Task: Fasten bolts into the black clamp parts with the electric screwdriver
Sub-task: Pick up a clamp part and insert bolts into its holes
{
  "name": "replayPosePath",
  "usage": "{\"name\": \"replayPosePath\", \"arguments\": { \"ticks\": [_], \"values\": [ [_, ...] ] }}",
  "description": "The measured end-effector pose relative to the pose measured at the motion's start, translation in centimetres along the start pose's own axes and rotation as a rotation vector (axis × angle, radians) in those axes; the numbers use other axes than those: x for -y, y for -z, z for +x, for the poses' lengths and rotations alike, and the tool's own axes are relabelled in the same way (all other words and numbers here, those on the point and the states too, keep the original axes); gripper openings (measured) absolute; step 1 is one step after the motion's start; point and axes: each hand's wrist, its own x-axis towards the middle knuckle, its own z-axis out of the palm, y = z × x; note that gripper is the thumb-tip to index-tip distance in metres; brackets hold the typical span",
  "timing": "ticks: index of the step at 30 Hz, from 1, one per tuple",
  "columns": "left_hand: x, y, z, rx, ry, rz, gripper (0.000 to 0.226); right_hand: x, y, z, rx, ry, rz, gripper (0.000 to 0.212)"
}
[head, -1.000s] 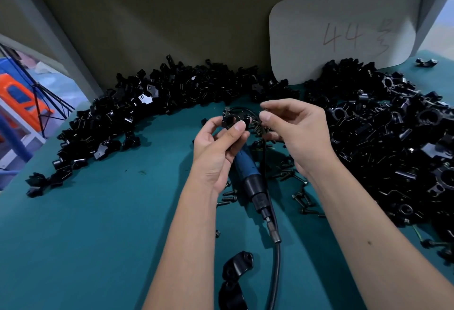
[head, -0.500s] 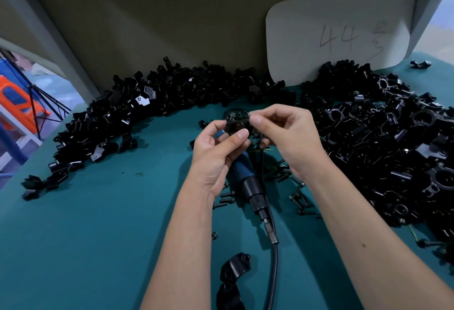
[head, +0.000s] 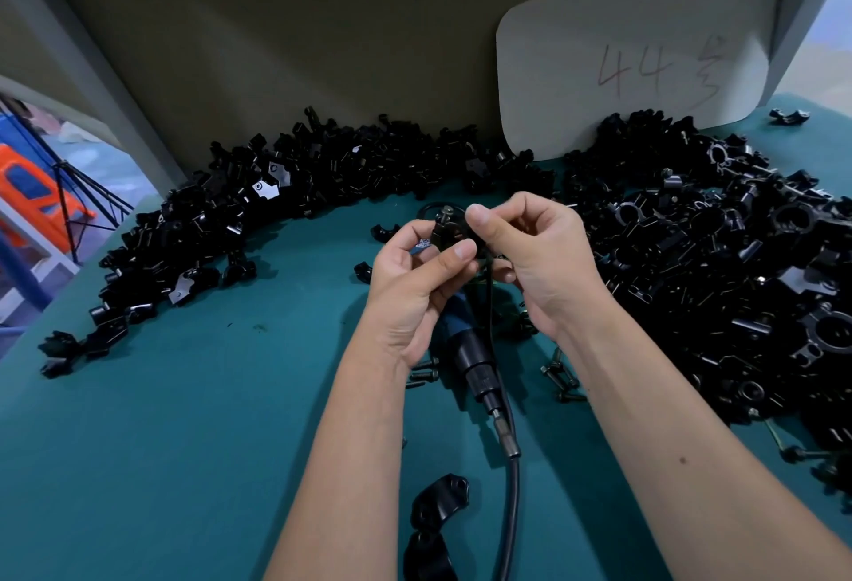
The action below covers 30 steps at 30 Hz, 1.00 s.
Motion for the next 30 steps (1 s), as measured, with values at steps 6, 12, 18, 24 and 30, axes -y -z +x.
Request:
{"name": "replayPosePath", "arguments": {
  "ticks": [6,12,18,24,30],
  "values": [
    [-0.28,0.06,0.02,-0.006,-0.001,-0.078,0.041,0.37,-0.08,-0.15,0.168,-0.042,0.122,0.015],
    [-0.04,-0.21,0.00,0.010,-0.024,-0.037,0.033,0.01,-0.01,-0.16,0.176,-0.028,0.142,0.020],
    [-0.56,0.05,0.09,0.013,-0.053,-0.066,0.037,0.12,0.06,-0.19,0.212,-0.057,0.214,0.019],
    [-0.50,-0.18,-0.11,0.028,-0.062,-0.070,0.033,-0.20,0.14,-0.21,0.204,0.004,0.097,0.017],
    [-0.74,0.13,-0.22,0.063,-0.060,-0.101,0.031,-0.07,-0.52,-0.67,0.303,-0.064,0.241,0.023]
  ]
}}
